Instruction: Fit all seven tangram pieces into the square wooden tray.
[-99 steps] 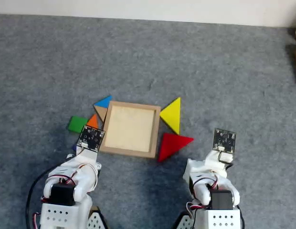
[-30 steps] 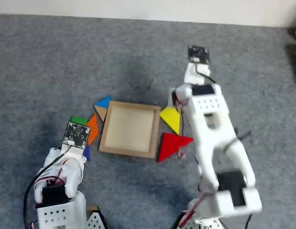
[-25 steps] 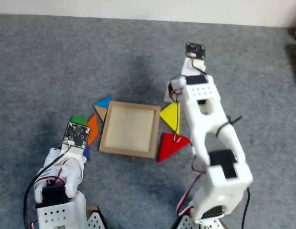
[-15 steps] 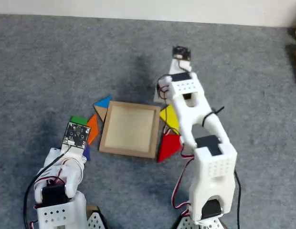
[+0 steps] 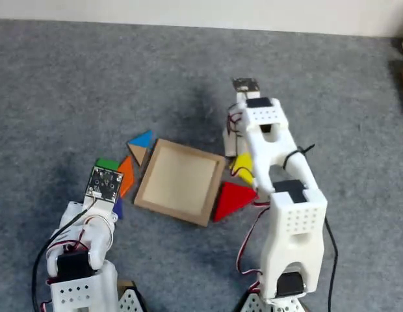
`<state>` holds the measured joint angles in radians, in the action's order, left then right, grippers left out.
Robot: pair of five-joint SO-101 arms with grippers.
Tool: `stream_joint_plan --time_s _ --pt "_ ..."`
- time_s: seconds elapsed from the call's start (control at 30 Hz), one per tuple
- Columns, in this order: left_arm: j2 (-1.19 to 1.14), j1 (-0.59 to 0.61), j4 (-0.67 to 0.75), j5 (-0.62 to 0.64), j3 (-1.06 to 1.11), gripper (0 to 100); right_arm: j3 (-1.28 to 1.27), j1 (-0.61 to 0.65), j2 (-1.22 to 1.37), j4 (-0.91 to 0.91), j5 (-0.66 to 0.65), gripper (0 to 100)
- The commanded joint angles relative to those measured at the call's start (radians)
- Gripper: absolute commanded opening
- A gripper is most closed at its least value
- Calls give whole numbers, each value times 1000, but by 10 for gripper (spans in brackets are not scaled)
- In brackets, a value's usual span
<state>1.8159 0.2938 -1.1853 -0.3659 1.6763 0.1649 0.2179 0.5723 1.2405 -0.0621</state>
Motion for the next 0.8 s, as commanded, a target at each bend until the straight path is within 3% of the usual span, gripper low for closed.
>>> stream_joint_plan --time_s 0.0,0.37,0.5,0.77 --pt "5 13 2 -9 4 8 48 -82 -10 41 -80 400" --pt "5 13 2 -9 4 8 414 -107 -8 426 -152 400" --pt "5 13 2 -9 4 8 496 -62 -10 513 -21 400" --pt "5 13 2 -9 4 8 456 21 -19 512 58 400"
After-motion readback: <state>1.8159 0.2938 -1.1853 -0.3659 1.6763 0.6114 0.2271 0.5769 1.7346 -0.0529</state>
